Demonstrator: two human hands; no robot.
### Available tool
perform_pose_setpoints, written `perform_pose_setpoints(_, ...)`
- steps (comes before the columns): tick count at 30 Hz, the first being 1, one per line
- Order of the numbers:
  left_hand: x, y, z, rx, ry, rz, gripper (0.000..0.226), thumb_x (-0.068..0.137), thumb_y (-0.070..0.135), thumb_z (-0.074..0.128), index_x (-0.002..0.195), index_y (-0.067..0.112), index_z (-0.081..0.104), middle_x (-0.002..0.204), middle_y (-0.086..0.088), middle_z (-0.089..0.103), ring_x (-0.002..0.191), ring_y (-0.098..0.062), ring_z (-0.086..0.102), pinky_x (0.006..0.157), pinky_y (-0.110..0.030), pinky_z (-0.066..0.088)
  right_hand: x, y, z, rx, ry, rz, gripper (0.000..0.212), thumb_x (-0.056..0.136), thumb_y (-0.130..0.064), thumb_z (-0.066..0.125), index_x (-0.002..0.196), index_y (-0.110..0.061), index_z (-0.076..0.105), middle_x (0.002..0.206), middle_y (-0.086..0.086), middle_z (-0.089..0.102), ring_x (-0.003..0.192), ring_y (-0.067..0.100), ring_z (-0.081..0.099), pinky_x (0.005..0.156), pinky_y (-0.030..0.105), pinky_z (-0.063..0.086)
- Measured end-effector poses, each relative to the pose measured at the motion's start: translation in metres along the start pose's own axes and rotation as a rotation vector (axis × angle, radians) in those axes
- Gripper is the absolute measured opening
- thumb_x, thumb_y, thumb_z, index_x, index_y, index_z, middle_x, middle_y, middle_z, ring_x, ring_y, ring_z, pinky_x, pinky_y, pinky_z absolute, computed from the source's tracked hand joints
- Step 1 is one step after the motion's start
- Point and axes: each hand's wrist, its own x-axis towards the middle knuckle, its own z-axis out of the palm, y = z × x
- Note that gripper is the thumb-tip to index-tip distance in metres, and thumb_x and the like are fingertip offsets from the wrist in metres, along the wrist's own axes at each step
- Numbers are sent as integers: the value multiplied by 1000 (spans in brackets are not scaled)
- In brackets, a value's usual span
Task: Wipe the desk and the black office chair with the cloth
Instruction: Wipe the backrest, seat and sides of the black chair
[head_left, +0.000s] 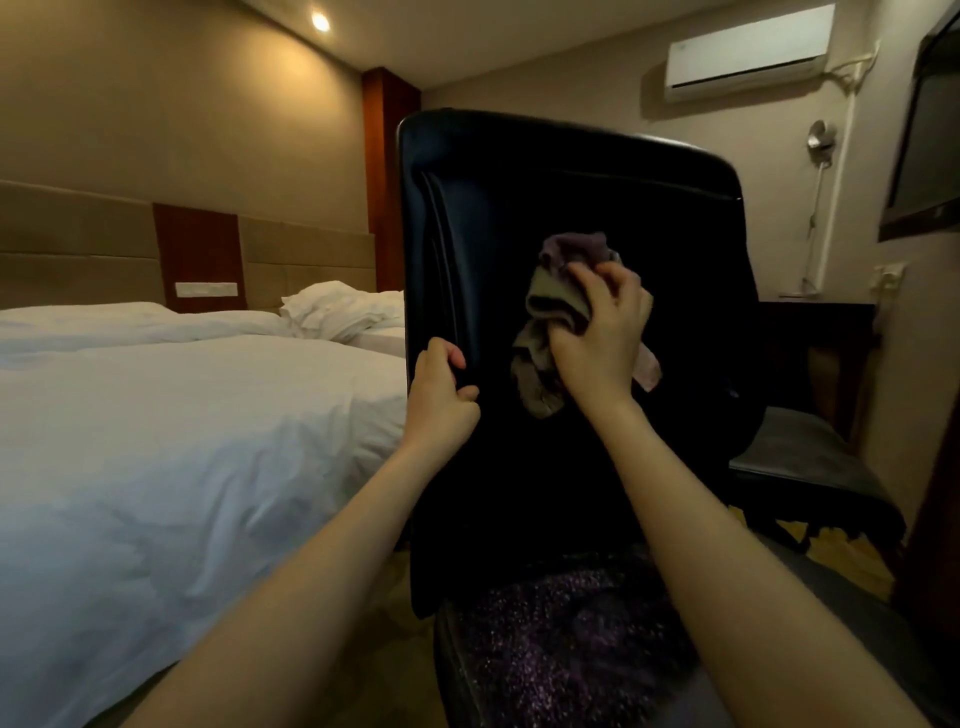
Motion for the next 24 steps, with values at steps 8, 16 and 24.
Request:
perform_pose_setpoints(8, 6, -9, 8, 28, 44, 48, 31, 76, -12, 51, 92, 12, 37, 91, -7, 40, 77, -16, 38, 59, -23, 22, -38, 24, 24, -100, -212, -179, 52, 60, -16, 72, 111, -8, 67, 118, 17, 55, 112, 26, 33, 88, 45, 37)
perform_pose_setpoints(16, 14, -1, 27, 52, 64, 7, 35, 74, -16, 48, 93, 10, 34, 101, -9, 39, 82, -16, 39, 63, -15, 25, -106, 67, -20, -69, -462, -286, 41, 61, -20, 53, 95, -12, 73, 102, 10, 62, 100, 21, 40, 72, 50, 52)
perform_pose_setpoints(24, 31, 9, 48, 491, 11, 70, 32, 84, 3, 55, 113, 10, 44, 116, -15, 47, 102, -33, 51, 80, -39, 41, 30, 64, -49, -280, -17, -123, 47, 68, -2, 62, 114, -5, 65, 121, 25, 52, 107, 47, 45, 94, 47, 39)
